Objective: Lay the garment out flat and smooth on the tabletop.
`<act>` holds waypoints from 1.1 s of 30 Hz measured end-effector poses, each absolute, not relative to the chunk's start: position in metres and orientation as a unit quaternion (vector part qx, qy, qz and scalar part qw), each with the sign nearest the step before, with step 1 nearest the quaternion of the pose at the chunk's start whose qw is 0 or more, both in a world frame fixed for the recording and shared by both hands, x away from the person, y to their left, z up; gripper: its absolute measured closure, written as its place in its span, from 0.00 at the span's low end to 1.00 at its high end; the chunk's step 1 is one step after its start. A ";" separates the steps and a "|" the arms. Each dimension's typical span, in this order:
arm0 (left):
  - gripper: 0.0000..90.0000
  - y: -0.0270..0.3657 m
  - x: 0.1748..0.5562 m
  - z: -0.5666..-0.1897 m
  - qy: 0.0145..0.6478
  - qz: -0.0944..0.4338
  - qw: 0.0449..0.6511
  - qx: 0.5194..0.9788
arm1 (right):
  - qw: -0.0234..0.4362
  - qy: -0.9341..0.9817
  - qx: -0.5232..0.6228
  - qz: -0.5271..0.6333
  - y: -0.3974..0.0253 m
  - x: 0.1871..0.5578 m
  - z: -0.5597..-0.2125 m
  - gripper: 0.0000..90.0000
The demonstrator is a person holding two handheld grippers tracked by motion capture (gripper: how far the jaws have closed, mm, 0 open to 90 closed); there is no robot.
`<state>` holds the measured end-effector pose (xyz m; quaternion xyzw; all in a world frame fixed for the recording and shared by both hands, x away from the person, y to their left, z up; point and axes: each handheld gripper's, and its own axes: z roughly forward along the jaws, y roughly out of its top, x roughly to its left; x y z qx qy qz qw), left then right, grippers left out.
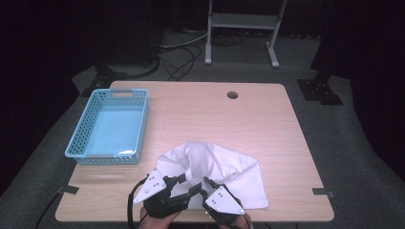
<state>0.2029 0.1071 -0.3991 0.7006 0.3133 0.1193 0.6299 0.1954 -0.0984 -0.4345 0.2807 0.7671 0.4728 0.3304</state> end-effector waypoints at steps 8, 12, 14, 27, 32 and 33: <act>0.51 0.103 0.204 -0.401 0.308 0.123 0.626 0.706 | 0.321 0.754 0.308 0.484 -0.141 0.209 -0.408 0.95; 0.49 0.096 0.206 -0.406 0.308 0.131 0.617 0.712 | 0.320 0.748 0.323 0.484 -0.164 0.217 -0.398 0.95; 0.49 0.093 0.208 -0.409 0.309 0.135 0.611 0.716 | 0.312 0.748 0.330 0.483 -0.174 0.220 -0.396 0.95; 0.47 0.070 0.218 -0.426 0.324 0.151 0.569 0.741 | 0.287 0.737 0.369 0.489 -0.225 0.252 -0.386 0.94; 0.47 0.059 0.224 -0.428 0.327 0.149 0.561 0.745 | 0.285 0.731 0.394 0.479 -0.244 0.266 -0.391 0.94; 0.47 0.058 0.225 -0.428 0.326 0.150 0.559 0.747 | 0.283 0.730 0.399 0.477 -0.249 0.268 -0.393 0.94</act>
